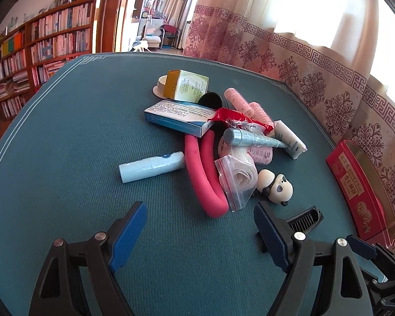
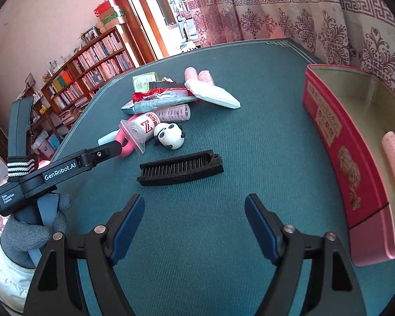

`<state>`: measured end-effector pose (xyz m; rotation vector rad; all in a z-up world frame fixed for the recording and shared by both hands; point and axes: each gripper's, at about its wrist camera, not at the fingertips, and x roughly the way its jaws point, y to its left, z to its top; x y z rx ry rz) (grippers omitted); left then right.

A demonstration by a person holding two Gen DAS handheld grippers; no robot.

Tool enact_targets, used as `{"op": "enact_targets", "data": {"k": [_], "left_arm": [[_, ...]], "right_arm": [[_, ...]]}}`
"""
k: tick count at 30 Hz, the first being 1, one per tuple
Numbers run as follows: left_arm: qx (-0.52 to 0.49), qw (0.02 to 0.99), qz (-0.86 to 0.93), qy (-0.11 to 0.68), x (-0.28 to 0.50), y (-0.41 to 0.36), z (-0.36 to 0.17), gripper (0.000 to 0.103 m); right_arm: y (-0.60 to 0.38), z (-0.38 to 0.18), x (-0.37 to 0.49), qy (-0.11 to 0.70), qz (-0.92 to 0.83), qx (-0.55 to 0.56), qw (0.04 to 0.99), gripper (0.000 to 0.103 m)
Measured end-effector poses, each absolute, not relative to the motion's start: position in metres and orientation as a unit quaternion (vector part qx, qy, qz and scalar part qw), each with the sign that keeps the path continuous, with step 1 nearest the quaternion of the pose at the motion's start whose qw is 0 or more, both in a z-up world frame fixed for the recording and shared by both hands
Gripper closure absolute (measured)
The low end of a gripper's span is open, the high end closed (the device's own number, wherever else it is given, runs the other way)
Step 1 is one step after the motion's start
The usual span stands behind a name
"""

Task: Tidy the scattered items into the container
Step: 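Withdraw both tools from the tin back toward the pile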

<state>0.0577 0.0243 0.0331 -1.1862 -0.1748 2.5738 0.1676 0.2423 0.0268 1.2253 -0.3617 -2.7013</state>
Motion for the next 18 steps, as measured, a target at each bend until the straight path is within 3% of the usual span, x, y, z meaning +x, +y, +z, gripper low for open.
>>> {"op": "enact_targets", "data": {"k": [18], "left_arm": [[-0.421, 0.070, 0.902, -0.057, 0.015, -0.018, 0.023, 0.018]], "right_arm": [[0.244, 0.016, 0.161, -0.134, -0.894, 0.419, 0.079, 0.022]]}}
